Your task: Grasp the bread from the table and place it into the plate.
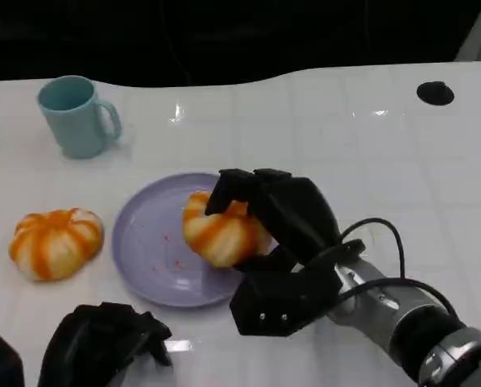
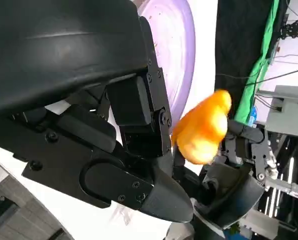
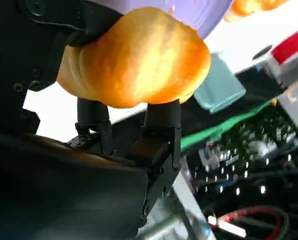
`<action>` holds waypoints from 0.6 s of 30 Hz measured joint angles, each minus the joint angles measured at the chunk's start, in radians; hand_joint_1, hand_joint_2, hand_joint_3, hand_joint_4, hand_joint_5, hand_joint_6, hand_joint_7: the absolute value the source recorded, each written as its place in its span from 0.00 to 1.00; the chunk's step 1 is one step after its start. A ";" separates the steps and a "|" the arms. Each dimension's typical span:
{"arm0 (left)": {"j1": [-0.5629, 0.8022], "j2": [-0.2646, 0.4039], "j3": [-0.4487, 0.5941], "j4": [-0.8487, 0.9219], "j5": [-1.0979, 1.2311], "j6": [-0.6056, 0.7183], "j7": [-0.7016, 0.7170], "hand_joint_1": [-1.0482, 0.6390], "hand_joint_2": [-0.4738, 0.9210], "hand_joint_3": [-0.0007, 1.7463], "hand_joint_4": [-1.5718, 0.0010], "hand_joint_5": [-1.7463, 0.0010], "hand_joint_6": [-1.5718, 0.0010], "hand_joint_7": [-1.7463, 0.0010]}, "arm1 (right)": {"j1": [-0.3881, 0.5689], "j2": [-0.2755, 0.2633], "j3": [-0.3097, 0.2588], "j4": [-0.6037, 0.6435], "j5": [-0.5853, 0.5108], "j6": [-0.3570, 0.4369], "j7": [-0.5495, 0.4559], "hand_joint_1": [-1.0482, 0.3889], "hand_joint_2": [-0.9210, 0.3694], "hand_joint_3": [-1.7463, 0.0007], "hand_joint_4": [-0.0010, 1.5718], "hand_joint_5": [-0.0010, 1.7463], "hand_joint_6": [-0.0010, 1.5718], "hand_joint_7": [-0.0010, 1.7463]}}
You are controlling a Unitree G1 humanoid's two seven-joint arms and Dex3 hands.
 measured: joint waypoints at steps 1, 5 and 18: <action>0.000 0.000 -0.001 0.000 0.000 0.000 0.000 0.02 0.90 0.00 0.50 0.06 0.00 0.91 | -0.003 0.002 -0.002 0.000 0.011 -0.001 0.031 0.58 0.17 0.67 0.27 0.50 0.37 0.20; 0.000 0.000 -0.002 0.000 0.000 -0.001 0.000 0.02 0.90 0.00 0.50 0.07 0.00 0.91 | -0.012 -0.008 0.013 -0.004 0.010 -0.003 0.115 0.46 0.03 0.90 0.10 0.21 0.25 0.02; 0.000 -0.003 -0.004 -0.002 0.002 -0.004 0.013 0.01 0.90 0.00 0.50 0.07 0.00 0.91 | -0.007 -0.040 0.049 -0.118 -0.016 0.050 0.263 0.28 0.00 0.89 0.00 0.10 0.12 0.00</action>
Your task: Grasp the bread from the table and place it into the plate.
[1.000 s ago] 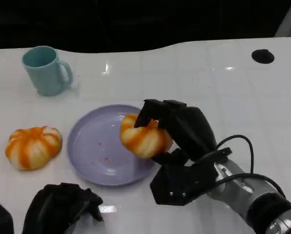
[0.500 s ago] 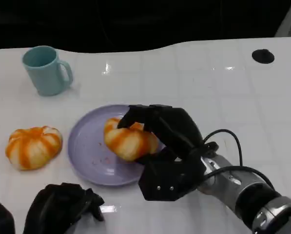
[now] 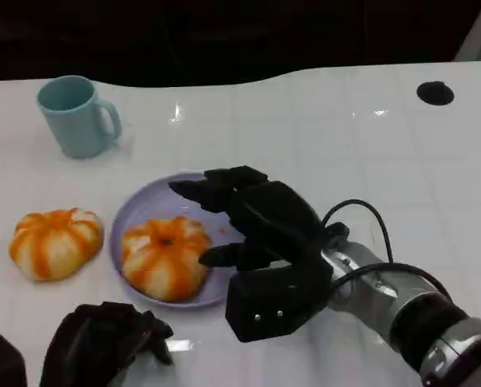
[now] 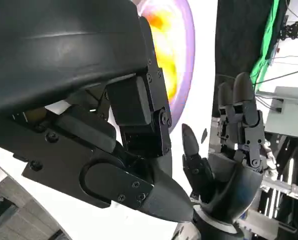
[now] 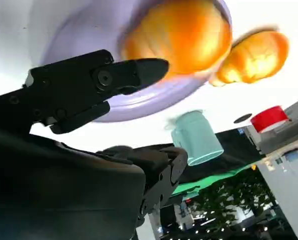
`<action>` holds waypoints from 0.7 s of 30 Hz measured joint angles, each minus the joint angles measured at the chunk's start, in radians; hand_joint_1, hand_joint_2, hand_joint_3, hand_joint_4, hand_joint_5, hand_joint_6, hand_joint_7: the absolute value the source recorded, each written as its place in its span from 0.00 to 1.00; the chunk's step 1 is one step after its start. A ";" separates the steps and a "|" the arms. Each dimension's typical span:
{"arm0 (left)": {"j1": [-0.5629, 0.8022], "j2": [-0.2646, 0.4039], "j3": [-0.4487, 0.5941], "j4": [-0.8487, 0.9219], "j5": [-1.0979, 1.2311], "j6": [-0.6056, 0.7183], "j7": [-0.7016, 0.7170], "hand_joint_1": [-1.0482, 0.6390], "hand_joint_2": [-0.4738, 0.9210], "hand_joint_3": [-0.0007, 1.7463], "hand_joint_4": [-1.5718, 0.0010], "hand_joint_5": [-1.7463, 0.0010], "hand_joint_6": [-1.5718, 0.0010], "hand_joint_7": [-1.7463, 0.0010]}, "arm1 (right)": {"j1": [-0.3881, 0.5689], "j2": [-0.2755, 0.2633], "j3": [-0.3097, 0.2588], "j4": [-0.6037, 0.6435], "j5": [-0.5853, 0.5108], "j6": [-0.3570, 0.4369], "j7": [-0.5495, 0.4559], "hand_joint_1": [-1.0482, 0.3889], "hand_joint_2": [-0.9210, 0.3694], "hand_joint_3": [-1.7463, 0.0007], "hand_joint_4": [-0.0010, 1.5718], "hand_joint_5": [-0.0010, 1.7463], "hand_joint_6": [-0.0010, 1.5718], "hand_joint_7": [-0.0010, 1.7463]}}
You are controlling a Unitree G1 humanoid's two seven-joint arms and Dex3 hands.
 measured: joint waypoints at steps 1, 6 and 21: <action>0.000 0.000 0.000 0.000 0.000 0.000 0.000 0.01 0.90 0.00 0.50 0.07 0.00 0.91 | 0.003 -0.002 0.000 -0.011 0.000 0.003 0.006 0.28 0.00 0.89 0.01 0.10 0.12 0.00; 0.000 0.000 0.000 0.000 0.000 -0.001 0.000 0.01 0.90 0.00 0.51 0.06 0.00 0.91 | 0.021 -0.025 0.000 -0.066 -0.001 0.005 0.016 0.28 0.00 0.89 0.03 0.13 0.14 0.01; -0.001 -0.001 0.001 0.000 -0.004 0.006 0.001 0.01 0.89 0.00 0.50 0.06 0.00 0.91 | 0.215 -0.121 -0.106 -0.231 0.178 -0.219 0.050 0.37 0.00 0.89 0.21 0.27 0.30 0.08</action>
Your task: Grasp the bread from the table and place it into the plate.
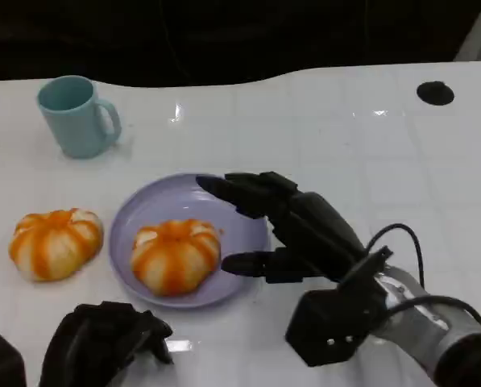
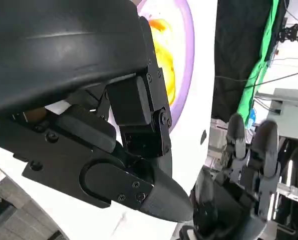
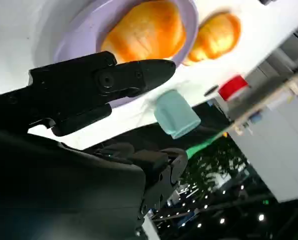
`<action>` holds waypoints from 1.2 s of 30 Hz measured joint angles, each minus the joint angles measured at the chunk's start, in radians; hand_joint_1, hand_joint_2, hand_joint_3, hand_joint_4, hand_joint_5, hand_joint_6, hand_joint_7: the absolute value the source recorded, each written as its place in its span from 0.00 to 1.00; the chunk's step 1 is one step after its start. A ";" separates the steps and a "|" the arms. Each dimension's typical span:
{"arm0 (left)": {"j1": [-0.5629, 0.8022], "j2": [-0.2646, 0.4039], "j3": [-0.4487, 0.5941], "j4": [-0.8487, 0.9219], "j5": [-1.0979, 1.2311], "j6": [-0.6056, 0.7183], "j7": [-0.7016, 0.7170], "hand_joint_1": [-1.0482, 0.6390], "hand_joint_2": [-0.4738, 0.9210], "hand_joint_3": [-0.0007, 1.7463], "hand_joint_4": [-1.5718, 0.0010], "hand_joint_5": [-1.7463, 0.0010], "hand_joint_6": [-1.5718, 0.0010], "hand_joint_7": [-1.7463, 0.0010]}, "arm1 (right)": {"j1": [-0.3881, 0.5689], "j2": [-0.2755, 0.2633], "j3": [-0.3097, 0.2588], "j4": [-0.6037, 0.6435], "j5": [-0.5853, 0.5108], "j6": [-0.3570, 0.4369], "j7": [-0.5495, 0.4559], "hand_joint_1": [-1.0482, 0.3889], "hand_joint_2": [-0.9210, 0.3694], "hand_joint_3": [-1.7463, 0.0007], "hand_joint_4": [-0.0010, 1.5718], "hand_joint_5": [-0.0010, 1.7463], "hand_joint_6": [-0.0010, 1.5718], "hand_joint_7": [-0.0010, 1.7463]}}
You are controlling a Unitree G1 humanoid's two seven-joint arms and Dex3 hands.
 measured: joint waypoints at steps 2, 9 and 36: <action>-0.001 0.000 0.000 0.000 0.000 0.001 0.000 0.01 0.89 0.00 0.51 0.06 0.00 0.91 | 0.046 -0.002 -0.030 -0.034 0.087 -0.040 0.057 0.38 0.00 0.89 0.23 0.30 0.33 0.09; -0.004 -0.001 0.000 0.003 0.002 0.001 0.000 0.01 0.89 0.00 0.50 0.06 0.00 0.92 | 0.190 -0.008 -0.108 -0.143 0.313 -0.108 0.239 0.43 0.00 0.87 0.27 0.46 0.44 0.15; 0.005 -0.002 -0.009 -0.007 0.005 0.004 0.002 0.01 0.90 0.00 0.52 0.05 0.00 0.91 | 0.645 -0.021 -0.335 -0.634 0.822 0.189 0.712 0.50 0.27 0.45 0.44 1.00 0.41 0.85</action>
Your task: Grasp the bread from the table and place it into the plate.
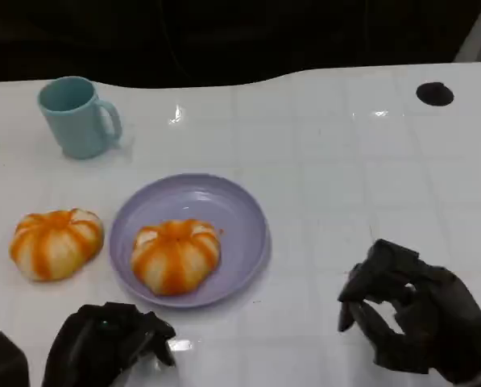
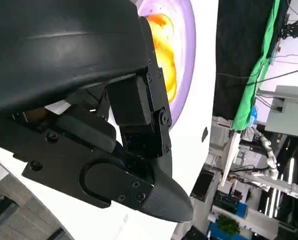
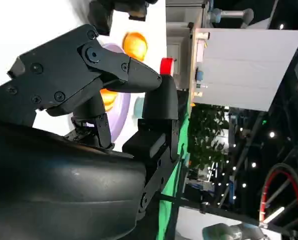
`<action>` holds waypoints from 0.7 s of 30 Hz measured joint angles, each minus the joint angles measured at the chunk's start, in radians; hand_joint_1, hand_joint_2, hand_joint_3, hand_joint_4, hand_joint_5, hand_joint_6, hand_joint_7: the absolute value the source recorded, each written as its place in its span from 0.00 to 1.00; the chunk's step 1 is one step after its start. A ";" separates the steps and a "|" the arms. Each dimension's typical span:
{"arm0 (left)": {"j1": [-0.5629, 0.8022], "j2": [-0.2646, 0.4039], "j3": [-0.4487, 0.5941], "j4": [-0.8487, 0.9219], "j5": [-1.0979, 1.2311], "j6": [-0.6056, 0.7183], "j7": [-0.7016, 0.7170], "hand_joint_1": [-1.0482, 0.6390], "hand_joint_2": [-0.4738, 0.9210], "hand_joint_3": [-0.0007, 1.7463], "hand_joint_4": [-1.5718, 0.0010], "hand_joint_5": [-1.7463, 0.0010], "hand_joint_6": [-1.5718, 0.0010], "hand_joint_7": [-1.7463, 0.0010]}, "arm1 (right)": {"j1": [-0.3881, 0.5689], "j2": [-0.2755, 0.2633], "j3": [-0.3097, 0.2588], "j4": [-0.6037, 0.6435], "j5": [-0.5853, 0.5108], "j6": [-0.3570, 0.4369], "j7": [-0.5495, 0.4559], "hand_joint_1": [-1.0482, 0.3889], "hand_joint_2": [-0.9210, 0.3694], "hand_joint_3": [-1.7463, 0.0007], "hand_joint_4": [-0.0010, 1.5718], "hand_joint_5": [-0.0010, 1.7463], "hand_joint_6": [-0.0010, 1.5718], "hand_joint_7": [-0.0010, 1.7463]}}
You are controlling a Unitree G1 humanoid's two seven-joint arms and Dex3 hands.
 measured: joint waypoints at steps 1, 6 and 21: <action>0.001 0.000 0.000 -0.001 0.000 0.000 0.000 0.01 0.90 0.00 0.52 0.05 0.00 0.91 | 0.010 -0.001 -0.005 -0.007 0.004 0.008 0.003 0.49 0.27 0.45 0.45 1.00 0.41 0.85; 0.003 0.000 0.001 -0.002 -0.001 0.003 0.000 0.01 0.90 0.00 0.51 0.05 0.00 0.91 | 0.052 0.003 -0.037 -0.015 0.015 0.035 0.009 0.49 0.28 0.44 0.46 1.00 0.42 0.86; 0.005 0.007 0.006 -0.005 -0.003 0.010 -0.001 0.01 0.90 0.00 0.51 0.05 0.00 0.92 | 0.060 0.053 -0.062 0.017 -0.033 0.029 -0.015 0.45 0.26 0.43 0.48 1.00 0.39 0.93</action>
